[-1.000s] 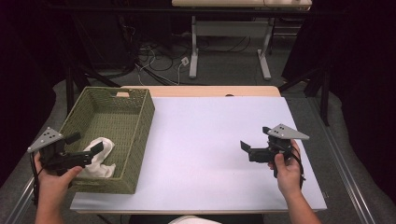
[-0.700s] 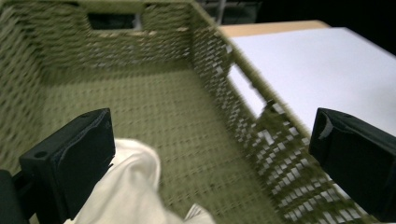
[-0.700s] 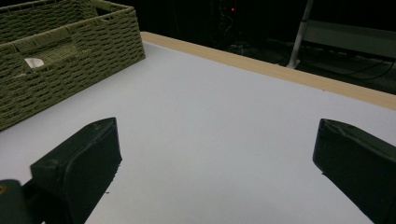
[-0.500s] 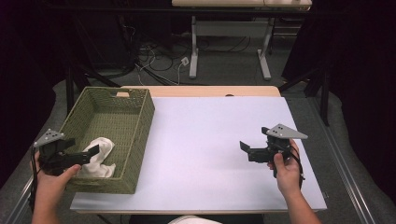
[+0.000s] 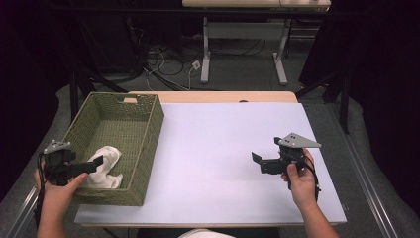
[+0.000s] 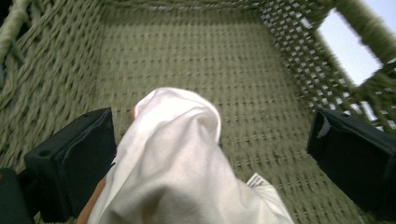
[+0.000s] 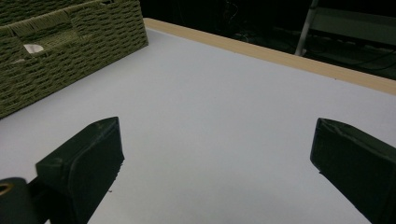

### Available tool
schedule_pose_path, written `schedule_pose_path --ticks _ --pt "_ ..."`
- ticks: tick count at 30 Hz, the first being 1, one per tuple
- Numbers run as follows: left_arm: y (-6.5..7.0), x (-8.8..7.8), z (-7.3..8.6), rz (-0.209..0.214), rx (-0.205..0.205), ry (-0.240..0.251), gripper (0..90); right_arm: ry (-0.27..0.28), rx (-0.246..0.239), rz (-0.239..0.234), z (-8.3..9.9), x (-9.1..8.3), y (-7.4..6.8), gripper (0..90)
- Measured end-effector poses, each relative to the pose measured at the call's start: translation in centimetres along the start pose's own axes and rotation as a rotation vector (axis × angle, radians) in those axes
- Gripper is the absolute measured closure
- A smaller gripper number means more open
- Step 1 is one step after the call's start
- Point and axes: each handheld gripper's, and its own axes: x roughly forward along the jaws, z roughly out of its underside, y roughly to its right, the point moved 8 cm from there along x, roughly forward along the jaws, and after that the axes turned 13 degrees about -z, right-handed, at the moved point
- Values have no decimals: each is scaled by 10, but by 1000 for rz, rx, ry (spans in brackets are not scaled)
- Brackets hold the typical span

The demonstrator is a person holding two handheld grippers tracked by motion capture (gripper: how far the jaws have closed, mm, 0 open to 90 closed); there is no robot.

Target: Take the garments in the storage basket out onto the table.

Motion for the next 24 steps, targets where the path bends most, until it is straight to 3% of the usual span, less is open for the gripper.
schedule_pose_path --ticks 3,5,9,20,24 --pt "0 4 3 3 -31 -30 18 -5 -3 -5 1 1 0 23" --pt "1 6 5 6 -27 -41 18 -14 -7 -2 2 2 1 24" --pt "2 13 9 -51 19 -74 19 -22 -1 -2 3 3 0 29" --pt "3 23 15 -86 36 -133 36 2 -11 1 1 2 -1 35" --pt "5 30 20 -124 87 -170 36 9 -21 3 -1 0 -3 41"
